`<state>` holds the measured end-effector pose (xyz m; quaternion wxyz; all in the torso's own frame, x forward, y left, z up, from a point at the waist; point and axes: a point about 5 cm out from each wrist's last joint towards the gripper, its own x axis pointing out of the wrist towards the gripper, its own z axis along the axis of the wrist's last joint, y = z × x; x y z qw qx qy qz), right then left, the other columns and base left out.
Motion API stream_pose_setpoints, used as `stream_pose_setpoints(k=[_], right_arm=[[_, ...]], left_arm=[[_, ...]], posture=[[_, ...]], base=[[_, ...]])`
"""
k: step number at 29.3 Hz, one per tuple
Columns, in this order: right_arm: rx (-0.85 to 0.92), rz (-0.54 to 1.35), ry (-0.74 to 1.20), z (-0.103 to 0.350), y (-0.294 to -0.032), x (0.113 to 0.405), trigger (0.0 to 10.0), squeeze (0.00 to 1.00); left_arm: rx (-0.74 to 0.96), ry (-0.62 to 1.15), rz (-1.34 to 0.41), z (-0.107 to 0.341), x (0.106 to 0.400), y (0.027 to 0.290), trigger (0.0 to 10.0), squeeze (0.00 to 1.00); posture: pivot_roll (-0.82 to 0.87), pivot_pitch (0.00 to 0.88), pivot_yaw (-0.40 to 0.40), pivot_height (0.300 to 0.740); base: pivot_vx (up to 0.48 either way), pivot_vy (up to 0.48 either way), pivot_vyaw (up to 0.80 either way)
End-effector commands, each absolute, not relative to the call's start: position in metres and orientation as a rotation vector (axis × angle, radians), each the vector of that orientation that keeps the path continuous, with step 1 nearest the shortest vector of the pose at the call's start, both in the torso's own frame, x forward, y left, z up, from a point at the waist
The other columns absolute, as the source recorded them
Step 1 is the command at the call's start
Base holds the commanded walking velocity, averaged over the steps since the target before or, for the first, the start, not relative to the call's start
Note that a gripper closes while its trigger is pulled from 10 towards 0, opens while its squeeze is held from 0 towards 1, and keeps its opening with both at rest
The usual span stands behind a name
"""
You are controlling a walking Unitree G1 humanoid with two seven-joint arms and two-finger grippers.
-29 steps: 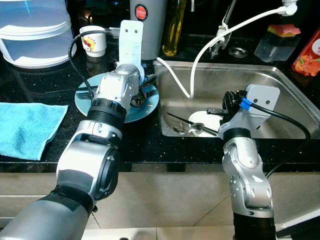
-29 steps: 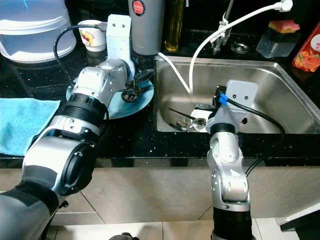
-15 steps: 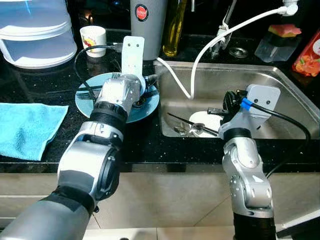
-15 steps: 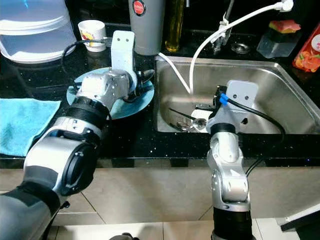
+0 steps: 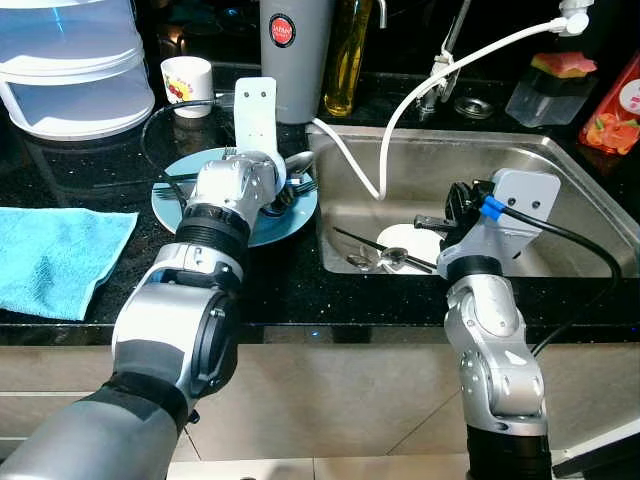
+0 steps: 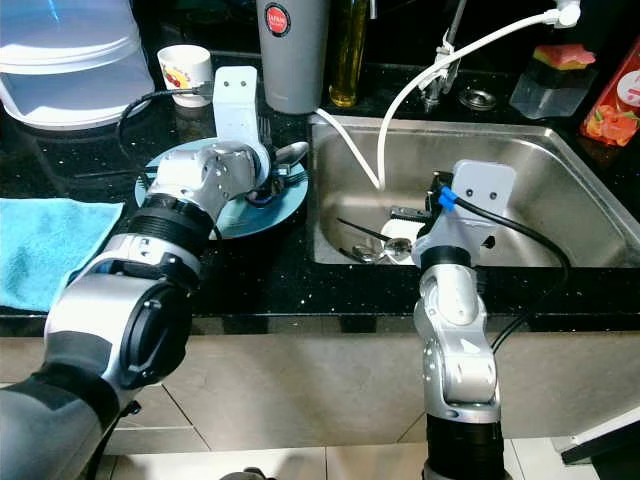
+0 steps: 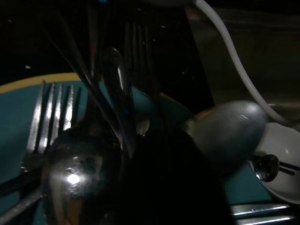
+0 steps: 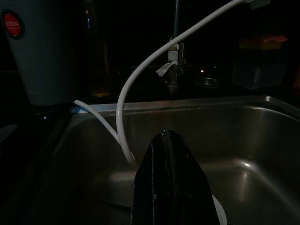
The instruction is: Kitchen organization
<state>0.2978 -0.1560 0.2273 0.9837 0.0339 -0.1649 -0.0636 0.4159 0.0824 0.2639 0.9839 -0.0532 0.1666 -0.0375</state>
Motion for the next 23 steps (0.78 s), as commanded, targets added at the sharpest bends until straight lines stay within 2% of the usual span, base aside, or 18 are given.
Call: stream_pose_setpoints(k=[1, 4, 6, 9, 10, 11, 16, 20, 23], right_arm=[[0.074, -0.141, -0.325, 0.226, -0.16, 0.297, 10.0, 0.0], [0.074, -0.141, -0.325, 0.226, -0.16, 0.297, 10.0, 0.0], [0.074, -0.142, -0.325, 0.226, -0.16, 0.297, 10.0, 0.0], [0.074, -0.142, -0.325, 0.226, -0.16, 0.297, 10.0, 0.0], [0.074, -0.143, -0.325, 0.226, -0.16, 0.297, 10.0, 0.0], [0.074, -0.142, -0.325, 0.226, -0.16, 0.297, 10.0, 0.0], [0.077, -0.142, -0.327, 0.226, -0.16, 0.297, 10.0, 0.0], [0.079, -0.141, -0.327, 0.226, -0.16, 0.297, 10.0, 0.0], [0.08, -0.139, -0.33, 0.227, -0.159, 0.298, 10.0, 0.0]], left_arm=[[-0.076, 0.452, -0.055, 0.235, 0.413, 0.085, 0.0, 0.0], [-0.034, 0.392, -0.033, 0.243, 0.415, 0.088, 0.0, 0.0], [-0.03, 0.252, -0.03, 0.268, 0.417, 0.088, 0.0, 0.0], [-0.017, 0.19, -0.025, 0.28, 0.417, 0.089, 0.0, 0.0], [-0.003, 0.166, -0.012, 0.285, 0.417, 0.091, 1.5, 0.0], [0.02, 0.131, 0.001, 0.294, 0.417, 0.093, 10.0, 0.0], [0.115, -0.003, 0.028, 0.324, 0.412, 0.108, 10.0, 0.0], [0.139, -0.003, -0.008, 0.328, 0.409, 0.111, 10.0, 0.0], [0.226, 0.062, -0.022, 0.322, 0.406, 0.121, 10.0, 0.0]], posture=[[0.22, 0.089, -0.041, 0.74], [0.22, 0.089, -0.041, 0.74], [0.22, 0.089, -0.043, 0.74], [0.22, 0.089, -0.044, 0.74], [0.22, 0.089, -0.044, 0.74], [0.23, 0.086, -0.044, 0.74], [0.23, 0.082, -0.044, 0.74], [0.24, 0.076, -0.046, 0.74], [0.24, 0.073, -0.045, 0.74]], base=[[0.0, 0.0, 0.0], [0.0, 0.0, 0.0], [0.0, 0.0, 0.0], [0.0, 0.0, 0.0], [0.0, 0.0, 0.0], [0.0, 0.0, 0.0], [0.0, 0.0, 0.0], [0.0, 0.0, 0.0], [0.0, 0.0, 0.0]])
